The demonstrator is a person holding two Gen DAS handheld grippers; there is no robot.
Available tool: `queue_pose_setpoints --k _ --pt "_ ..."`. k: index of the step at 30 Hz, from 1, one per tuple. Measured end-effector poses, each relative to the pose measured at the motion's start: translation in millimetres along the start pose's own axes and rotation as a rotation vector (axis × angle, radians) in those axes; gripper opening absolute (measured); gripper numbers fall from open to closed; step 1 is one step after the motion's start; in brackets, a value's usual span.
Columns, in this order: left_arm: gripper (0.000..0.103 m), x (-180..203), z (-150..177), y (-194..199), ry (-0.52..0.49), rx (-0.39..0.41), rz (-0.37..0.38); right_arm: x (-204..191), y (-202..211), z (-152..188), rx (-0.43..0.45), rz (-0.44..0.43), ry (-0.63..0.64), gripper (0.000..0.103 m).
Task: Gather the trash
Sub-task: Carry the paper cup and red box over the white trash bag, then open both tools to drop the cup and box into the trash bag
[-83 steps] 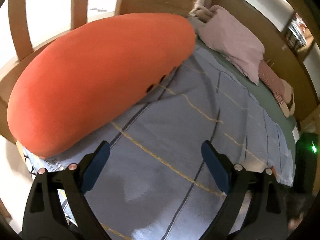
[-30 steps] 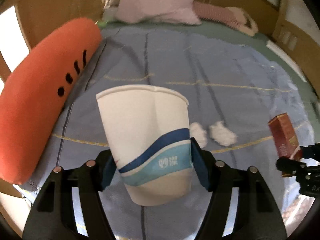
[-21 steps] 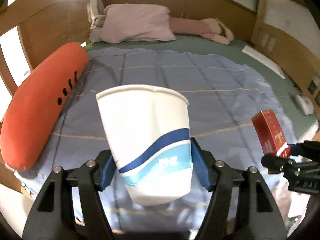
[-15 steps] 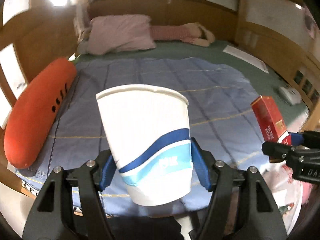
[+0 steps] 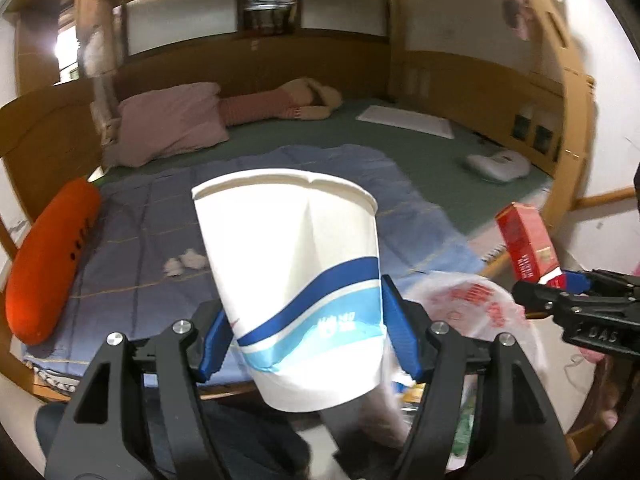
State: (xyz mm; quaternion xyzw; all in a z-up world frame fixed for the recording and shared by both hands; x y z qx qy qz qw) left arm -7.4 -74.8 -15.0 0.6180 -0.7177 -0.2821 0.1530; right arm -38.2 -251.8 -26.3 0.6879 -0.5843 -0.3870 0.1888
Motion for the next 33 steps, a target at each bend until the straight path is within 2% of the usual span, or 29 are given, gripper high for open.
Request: queue_pose_setpoints --k 6,12,17,22,26,30,32,33 --pt "0.067 39.6 8.7 19.7 -0.073 0.017 0.015 34.1 33.1 34.1 0.026 0.007 -0.053 0.056" --pt "0.068 60.4 20.5 27.0 -0.117 0.008 0.017 44.1 25.0 52.5 -0.009 -0.015 -0.075 0.056" --pt "0.067 63.4 24.2 27.7 -0.131 0.004 0.023 46.1 19.8 59.7 -0.040 -0.011 -0.087 0.057" --pt "0.067 69.8 27.1 25.6 -0.135 -0.008 0.046 56.9 29.5 59.5 0.003 -0.010 -0.144 0.070" --pt "0.068 77.6 31.6 18.7 -0.138 -0.039 0.118 62.8 41.9 60.0 0.066 0.010 -0.170 0.071" --pt "0.068 105.6 48.2 4.4 -0.215 -0.118 0.252 73.2 56.5 57.3 0.126 0.044 -0.199 0.071" --pt "0.069 114.3 56.1 2.0 -0.243 -0.137 0.261 76.6 60.2 55.0 0.134 0.048 -0.205 0.071" --pt "0.076 116.9 58.3 0.9 -0.252 -0.141 0.264 77.6 61.7 54.8 0.137 0.051 -0.207 0.071"
Point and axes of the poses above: each gripper's, at about its wrist camera, not at the fingertips, and y roughly against the way its jaws point, x to its right, z to its underside, the point moved 4 cm from there along -y, roughly the way its jaws point, and after that the axes turned 11 degrees about -z, right-handed, at the moved point
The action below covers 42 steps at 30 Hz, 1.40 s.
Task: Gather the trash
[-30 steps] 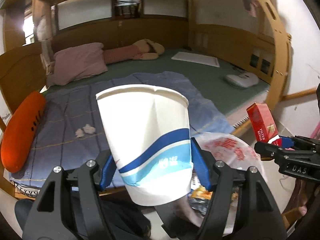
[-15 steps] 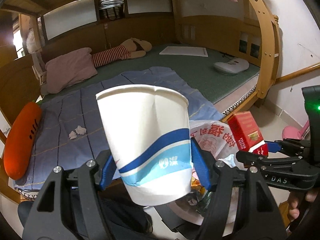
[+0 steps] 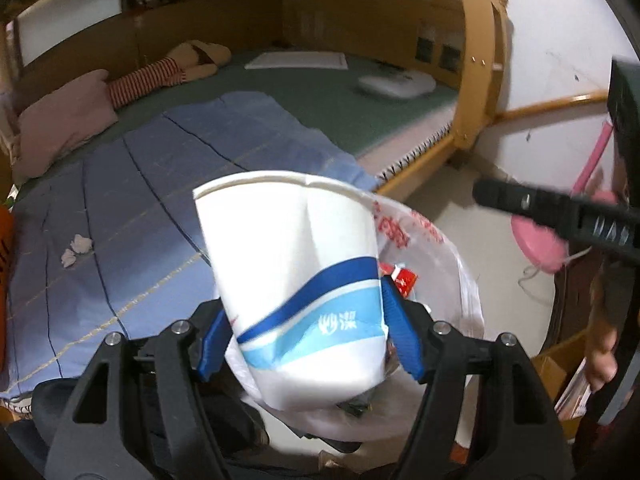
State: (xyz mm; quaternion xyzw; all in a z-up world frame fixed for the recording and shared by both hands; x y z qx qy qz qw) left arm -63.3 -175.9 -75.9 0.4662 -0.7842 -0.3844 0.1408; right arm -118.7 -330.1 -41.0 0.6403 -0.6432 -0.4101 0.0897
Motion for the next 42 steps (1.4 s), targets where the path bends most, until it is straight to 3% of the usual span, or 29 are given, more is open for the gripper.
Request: queue_pose_setpoints --k 1,5,11,16,20,42 --pt "0.086 1.8 1.0 -1.3 -0.007 -0.005 -0.001 1.7 1.8 0.0 0.007 0.005 -0.002 0.071" --pt "0.094 -7.8 0.1 1.3 0.025 0.005 -0.034 6.4 5.3 -5.9 0.026 0.003 -0.010 0.076" --pt "0.099 -51.3 -3.9 29.4 0.128 0.079 -0.324 -12.8 7.7 -4.2 0.062 0.005 0.064 0.093" --pt "0.100 -72.5 -7.2 61.7 0.199 0.156 -0.437 -37.9 7.8 1.2 0.075 -0.008 0.156 0.099" --pt "0.100 -78.4 -6.6 78.8 0.236 0.190 -0.450 -52.4 4.8 3.0 0.065 0.035 0.219 0.100" --pt "0.100 -79.2 -7.3 93.7 0.258 0.223 -0.462 -61.4 4.6 2.5 0.080 -0.005 0.257 0.100"
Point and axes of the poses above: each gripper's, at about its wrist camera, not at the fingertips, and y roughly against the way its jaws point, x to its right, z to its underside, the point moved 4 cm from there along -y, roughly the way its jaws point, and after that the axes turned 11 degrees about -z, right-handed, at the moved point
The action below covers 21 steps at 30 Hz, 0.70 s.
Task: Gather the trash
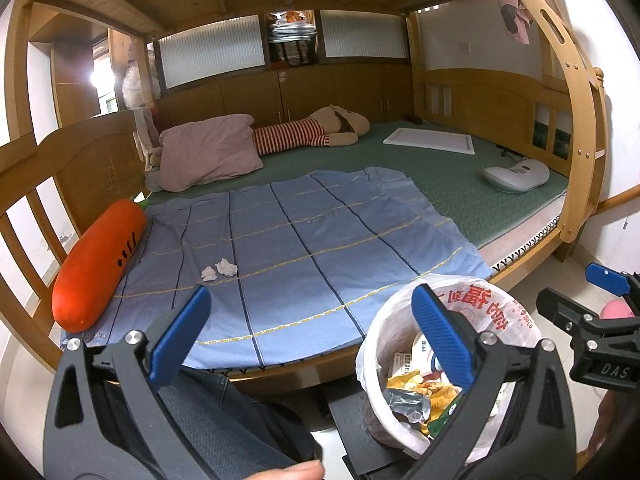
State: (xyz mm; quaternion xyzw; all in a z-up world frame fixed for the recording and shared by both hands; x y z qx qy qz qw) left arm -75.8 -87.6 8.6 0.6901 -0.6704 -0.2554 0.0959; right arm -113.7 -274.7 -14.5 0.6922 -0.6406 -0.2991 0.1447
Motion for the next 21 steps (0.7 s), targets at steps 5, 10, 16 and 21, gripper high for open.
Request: queue_pose_setpoints --k 5,10,16,21 --pt "0.100 0.6 -0.3 0.8 -0.002 -0.003 0.004 -3.1 -0.4 -1.9 0.000 -0.003 0.002 0.100" --pt "0.100 3.2 -0.4 2.3 -0.004 -0.005 0.006 -3.6 -1.3 -2.1 0.000 -0.003 0.001 0.100" --pt "0.100 5.1 0.4 1.8 -0.004 -0.009 0.009 -4.4 -0.1 -1.1 -0.001 -0.004 0.002 0.100" --pt "0.100 6.2 1.4 2.0 -0.003 -0.009 0.010 -5.0 -0.1 -1.1 0.001 -0.003 0.001 0.100"
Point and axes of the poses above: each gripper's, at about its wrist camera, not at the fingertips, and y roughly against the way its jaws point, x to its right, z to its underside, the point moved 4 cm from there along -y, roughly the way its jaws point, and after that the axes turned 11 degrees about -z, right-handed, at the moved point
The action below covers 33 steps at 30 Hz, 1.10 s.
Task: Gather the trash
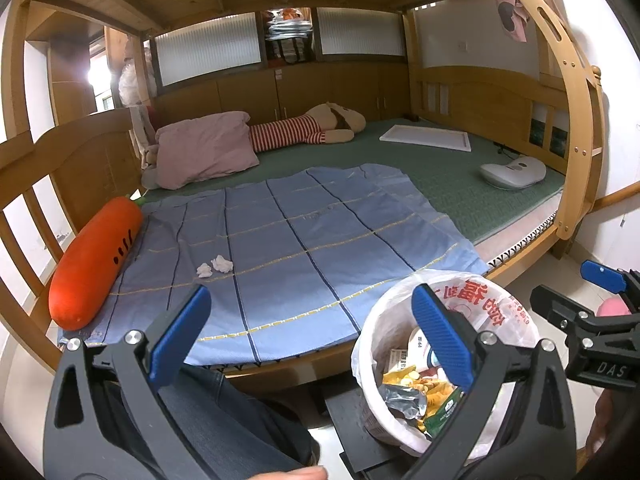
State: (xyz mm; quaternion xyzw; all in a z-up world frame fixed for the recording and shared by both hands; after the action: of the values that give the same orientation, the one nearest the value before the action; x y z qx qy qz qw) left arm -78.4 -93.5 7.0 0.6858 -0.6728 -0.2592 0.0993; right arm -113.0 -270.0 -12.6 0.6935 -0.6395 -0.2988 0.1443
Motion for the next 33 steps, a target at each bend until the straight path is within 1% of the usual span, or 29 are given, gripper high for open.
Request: queue_pose_setpoints --k 28,33 --pt "0.100 3.9 1.5 0.9 0.002 -0.003 0.000 -2.2 0.3 1.2 -0.001 0.000 -0.002 0.100" --pt "0.100 7.6 9.2 1.8 -0.002 -0.007 0.008 -2.7 0.4 1.2 0.000 0.000 -0.003 0.100"
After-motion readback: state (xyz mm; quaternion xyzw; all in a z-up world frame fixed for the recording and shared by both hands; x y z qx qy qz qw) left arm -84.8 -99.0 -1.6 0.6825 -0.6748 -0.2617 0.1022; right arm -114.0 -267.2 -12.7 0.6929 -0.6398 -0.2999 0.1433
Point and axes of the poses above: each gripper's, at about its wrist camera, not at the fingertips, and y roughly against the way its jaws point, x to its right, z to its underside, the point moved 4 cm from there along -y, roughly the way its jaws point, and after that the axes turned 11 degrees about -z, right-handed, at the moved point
